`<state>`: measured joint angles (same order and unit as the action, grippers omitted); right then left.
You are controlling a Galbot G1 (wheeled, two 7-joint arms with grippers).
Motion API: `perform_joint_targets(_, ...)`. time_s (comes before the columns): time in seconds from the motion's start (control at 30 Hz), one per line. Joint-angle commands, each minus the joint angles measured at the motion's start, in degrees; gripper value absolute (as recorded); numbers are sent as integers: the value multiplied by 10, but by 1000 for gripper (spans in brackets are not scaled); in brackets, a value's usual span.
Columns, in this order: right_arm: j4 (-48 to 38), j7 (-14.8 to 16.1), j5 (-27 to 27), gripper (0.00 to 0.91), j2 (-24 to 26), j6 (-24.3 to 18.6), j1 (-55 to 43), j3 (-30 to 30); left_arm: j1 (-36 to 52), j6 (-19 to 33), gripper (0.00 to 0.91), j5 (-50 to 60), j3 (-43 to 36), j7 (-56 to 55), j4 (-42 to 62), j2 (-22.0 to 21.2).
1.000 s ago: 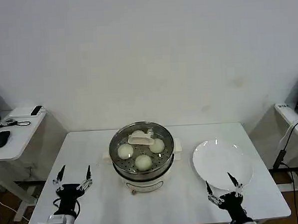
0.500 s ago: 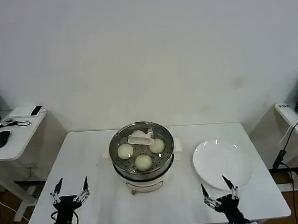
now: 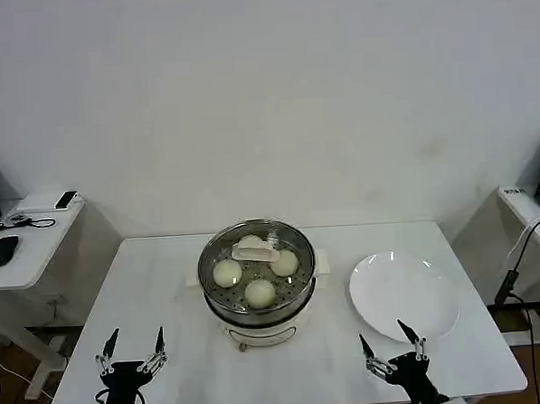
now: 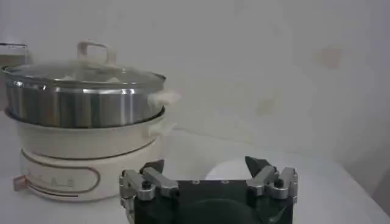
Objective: Take steamed baozi put them in steamer then cover it.
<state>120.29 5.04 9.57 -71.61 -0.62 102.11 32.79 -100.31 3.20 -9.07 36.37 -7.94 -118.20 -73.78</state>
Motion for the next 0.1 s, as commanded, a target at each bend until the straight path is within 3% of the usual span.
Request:
perform_joint_targets(0.03, 6, -7, 16, 907, 24, 15, 6, -5, -8, 1, 907, 9, -1, -1, 3, -2)
perform_joint_targets(0.1, 6, -8, 16, 907, 23, 15, 7, -5, -8, 1, 907, 12, -3, -1, 2, -3)
